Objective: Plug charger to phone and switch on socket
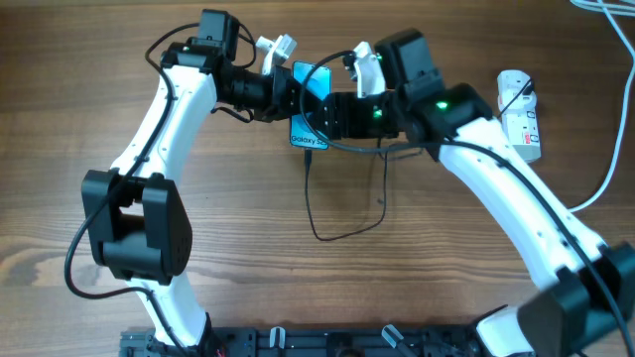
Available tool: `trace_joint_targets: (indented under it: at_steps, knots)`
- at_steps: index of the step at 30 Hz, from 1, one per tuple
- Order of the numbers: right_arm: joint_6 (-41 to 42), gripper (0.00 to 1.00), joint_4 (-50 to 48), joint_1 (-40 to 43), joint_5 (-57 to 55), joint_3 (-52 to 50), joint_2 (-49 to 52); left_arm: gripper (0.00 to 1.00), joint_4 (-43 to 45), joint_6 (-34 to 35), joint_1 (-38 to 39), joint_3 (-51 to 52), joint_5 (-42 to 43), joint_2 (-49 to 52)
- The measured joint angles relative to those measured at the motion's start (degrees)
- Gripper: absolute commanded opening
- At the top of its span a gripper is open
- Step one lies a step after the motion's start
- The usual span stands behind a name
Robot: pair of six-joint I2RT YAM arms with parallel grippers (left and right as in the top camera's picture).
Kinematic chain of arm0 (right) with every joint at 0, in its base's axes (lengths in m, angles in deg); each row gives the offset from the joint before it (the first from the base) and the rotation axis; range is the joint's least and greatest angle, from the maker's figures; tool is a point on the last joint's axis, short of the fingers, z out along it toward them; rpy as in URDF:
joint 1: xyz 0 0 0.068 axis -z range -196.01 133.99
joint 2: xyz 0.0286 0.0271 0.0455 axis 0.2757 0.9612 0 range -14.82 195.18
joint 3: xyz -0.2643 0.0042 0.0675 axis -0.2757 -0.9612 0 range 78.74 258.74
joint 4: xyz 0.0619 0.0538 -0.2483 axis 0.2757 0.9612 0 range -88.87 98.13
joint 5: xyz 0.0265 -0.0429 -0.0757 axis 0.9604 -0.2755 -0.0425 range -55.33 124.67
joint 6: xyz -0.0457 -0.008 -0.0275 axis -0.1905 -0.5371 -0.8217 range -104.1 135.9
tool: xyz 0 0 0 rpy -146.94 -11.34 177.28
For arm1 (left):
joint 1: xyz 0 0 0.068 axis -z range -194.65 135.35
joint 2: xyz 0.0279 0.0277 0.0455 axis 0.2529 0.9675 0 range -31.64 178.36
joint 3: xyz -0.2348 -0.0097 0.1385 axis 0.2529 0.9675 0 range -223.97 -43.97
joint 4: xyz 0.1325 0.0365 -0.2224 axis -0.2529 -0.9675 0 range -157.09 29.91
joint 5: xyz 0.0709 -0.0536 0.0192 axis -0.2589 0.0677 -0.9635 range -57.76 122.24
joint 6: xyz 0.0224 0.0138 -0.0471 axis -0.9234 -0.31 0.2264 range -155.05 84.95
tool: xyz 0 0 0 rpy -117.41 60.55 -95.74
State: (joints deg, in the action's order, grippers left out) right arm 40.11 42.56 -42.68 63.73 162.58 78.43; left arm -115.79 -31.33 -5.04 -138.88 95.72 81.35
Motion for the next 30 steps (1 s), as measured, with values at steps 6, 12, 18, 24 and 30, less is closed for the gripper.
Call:
trace_joint_targets:
  at_steps: [6,12,18,24,30]
  knots:
    - [-1.68,0.96,3.78,-0.17,-0.20,0.44,-9.60,0.04,0.87,0.63,-0.02,0.04,0.68,0.00]
    - [-2.40,0.75,13.25,-0.66,-0.33,0.44,-9.49,0.04,0.98,1.27,-0.02,0.04,1.81,0.00]
    - [1.97,0.69,16.52,-8.72,-1.92,0.44,-6.25,0.04,1.05,2.21,0.76,0.04,2.40,0.00]
    - [10.08,0.54,13.84,-13.86,-6.64,0.44,-0.09,0.04,1.05,2.99,1.77,0.04,5.62,0.00]
    - [11.78,0.49,12.07,-14.01,-9.07,0.44,3.30,0.04,1.03,2.99,1.77,0.04,5.55,0.00]
